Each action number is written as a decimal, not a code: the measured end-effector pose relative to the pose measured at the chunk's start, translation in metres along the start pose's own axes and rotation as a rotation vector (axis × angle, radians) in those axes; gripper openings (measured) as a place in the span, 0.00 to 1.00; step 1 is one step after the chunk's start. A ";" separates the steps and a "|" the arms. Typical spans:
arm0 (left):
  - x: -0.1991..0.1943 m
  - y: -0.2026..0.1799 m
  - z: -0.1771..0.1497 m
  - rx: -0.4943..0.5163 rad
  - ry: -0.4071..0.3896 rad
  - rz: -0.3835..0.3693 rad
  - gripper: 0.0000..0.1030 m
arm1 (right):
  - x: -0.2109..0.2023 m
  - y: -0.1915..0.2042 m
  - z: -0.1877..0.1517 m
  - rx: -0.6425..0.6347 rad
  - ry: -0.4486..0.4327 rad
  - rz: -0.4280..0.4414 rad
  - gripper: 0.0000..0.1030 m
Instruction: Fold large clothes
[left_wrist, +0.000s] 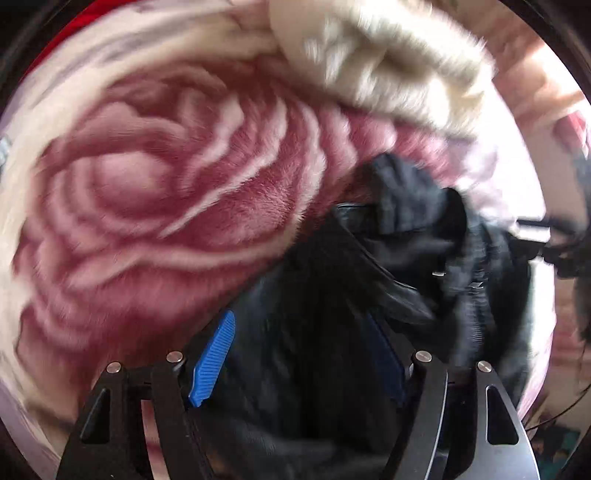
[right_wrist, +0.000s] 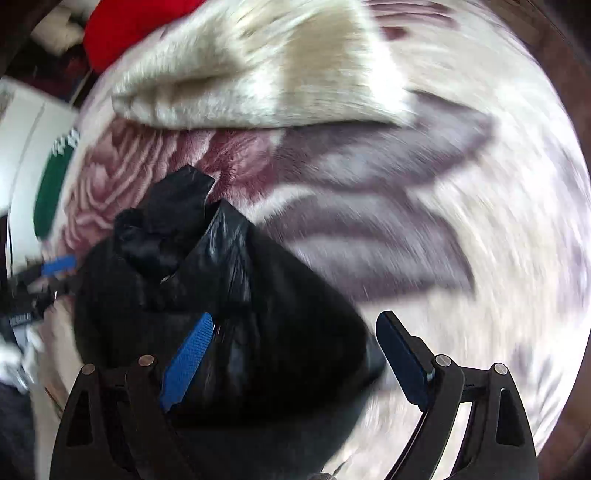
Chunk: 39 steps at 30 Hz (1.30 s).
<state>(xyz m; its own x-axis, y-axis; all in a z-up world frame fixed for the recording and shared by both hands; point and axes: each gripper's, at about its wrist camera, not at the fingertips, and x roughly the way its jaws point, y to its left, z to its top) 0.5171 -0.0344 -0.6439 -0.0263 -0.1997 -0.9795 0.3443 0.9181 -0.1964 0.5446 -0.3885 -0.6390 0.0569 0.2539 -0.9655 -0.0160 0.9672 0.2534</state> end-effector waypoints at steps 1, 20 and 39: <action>0.011 -0.001 0.006 0.025 0.032 0.012 0.68 | 0.014 0.004 0.017 -0.043 0.039 -0.025 0.89; -0.093 -0.029 -0.094 0.088 -0.343 -0.009 0.08 | -0.070 0.008 -0.019 -0.084 0.002 0.109 0.05; -0.061 -0.048 -0.311 -0.466 -0.112 -0.366 0.07 | -0.061 0.031 -0.301 0.081 0.089 0.214 0.12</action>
<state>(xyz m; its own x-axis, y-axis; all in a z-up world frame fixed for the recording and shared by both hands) 0.2100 0.0402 -0.5887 0.0421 -0.5430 -0.8387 -0.1172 0.8309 -0.5439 0.2399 -0.3741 -0.5899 -0.0277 0.4556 -0.8898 0.0624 0.8891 0.4533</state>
